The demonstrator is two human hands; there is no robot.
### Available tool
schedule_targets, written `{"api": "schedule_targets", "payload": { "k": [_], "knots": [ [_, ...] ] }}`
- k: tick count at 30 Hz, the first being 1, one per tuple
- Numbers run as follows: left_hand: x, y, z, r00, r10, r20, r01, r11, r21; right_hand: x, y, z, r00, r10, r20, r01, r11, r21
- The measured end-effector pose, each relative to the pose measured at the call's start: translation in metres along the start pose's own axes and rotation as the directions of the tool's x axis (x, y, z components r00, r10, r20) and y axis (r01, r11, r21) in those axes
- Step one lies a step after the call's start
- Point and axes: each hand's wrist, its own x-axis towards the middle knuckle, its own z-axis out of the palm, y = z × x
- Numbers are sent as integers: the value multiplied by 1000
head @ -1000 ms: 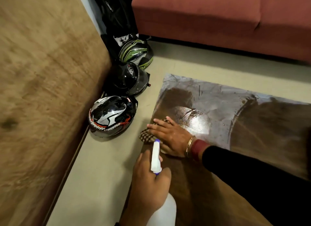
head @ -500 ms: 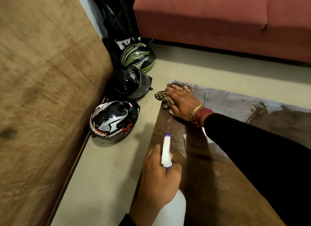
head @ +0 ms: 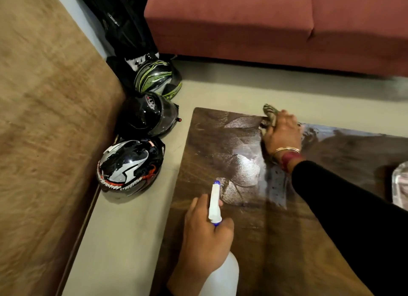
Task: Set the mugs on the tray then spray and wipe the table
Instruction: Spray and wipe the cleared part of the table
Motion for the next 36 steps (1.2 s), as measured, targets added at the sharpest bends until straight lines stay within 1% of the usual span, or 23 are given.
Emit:
{"api": "schedule_targets", "payload": {
  "k": [2, 4, 5, 6, 8, 9, 11, 13, 14, 15, 17, 19, 21, 22, 23, 24, 27, 29, 30, 31, 33, 34, 36],
  "knots": [
    [-2, 5, 3, 1000, 26, 1, -26, 999, -23, 0, 32, -12, 987, 159, -26, -159, 987, 31],
    [-3, 8, 7, 999, 35, -6, -35, 999, -25, -4, 26, -13, 973, 232, -12, -231, 972, 37],
    [-3, 8, 11, 999, 40, -10, -41, 999, -23, -7, 11, -11, 972, 234, -2, -234, 972, 28],
    [-4, 9, 13, 999, 48, -11, -48, 998, -30, -10, -7, -6, 981, 195, 10, -195, 981, 11],
    [-4, 10, 16, 997, 75, -17, -75, 997, -33, -19, -45, 3, 998, 14, 58, -13, 1000, -17],
    [-3, 10, 17, 998, 69, -15, -69, 997, -28, -24, -61, 8, 993, -77, 86, 79, 997, -24],
    [-1, 11, 22, 998, 57, 3, -57, 998, 2, -27, -67, 8, 975, -172, 140, 176, 984, -14],
    [-6, 15, 24, 997, 79, -11, -80, 997, -7, -25, -44, -1, 962, -219, 164, 226, 974, -22],
    [-8, 18, 27, 995, 97, -17, -98, 995, -19, -19, -20, -9, 970, -195, 146, 205, 977, -56],
    [-10, 19, 30, 994, 107, -12, -107, 994, -23, -11, 8, -19, 984, -134, 116, 143, 987, -72],
    [-13, 23, 36, 994, 101, 35, -101, 995, -18, 5, 78, -41, 998, 52, 21, -52, 999, -16],
    [-13, 22, 41, 990, 123, 64, -122, 992, -20, 16, 143, -60, 968, 239, -69, -237, 971, 46],
    [-13, 18, 45, 989, 133, 71, -133, 991, -4, 17, 170, -63, 924, 377, -69, -373, 926, 57],
    [-15, 17, 48, 990, 125, 63, -125, 992, -2, 15, 169, -60, 911, 408, -63, -405, 913, 55],
    [-16, 16, 49, 993, 113, 42, -113, 994, -7, 10, 162, -55, 911, 410, -55, -407, 912, 52],
    [-17, 15, 51, 995, 102, 21, -102, 995, -10, 5, 149, -49, 926, 375, -47, -373, 927, 44],
    [-21, 18, 54, 994, 107, 8, -106, 994, -18, -19, 90, -30, 981, 196, 1, -196, 980, 23],
    [-22, 21, 53, 993, 116, 20, -116, 993, -7, -48, 34, -8, 997, 16, 78, -15, 1000, -19],
    [-22, 21, 52, 994, 110, 22, -110, 994, -2, -67, 1, 5, 988, -94, 126, 97, 995, -15],
    [-23, 21, 52, 994, 108, 13, -108, 994, -1, -87, -28, 17, 962, -214, 169, 217, 976, 0],
    [-26, 22, 52, 995, 97, -19, -97, 995, -3, -124, -68, 38, 879, -409, 244, 423, 906, -7],
    [-26, 23, 51, 995, 92, -28, -92, 996, -5, -136, -76, 44, 850, -463, 252, 478, 878, -1],
    [-29, 26, 51, 995, 97, -5, -97, 995, 3, -142, -69, 42, 837, -487, 250, 491, 870, 48]
  ]
}}
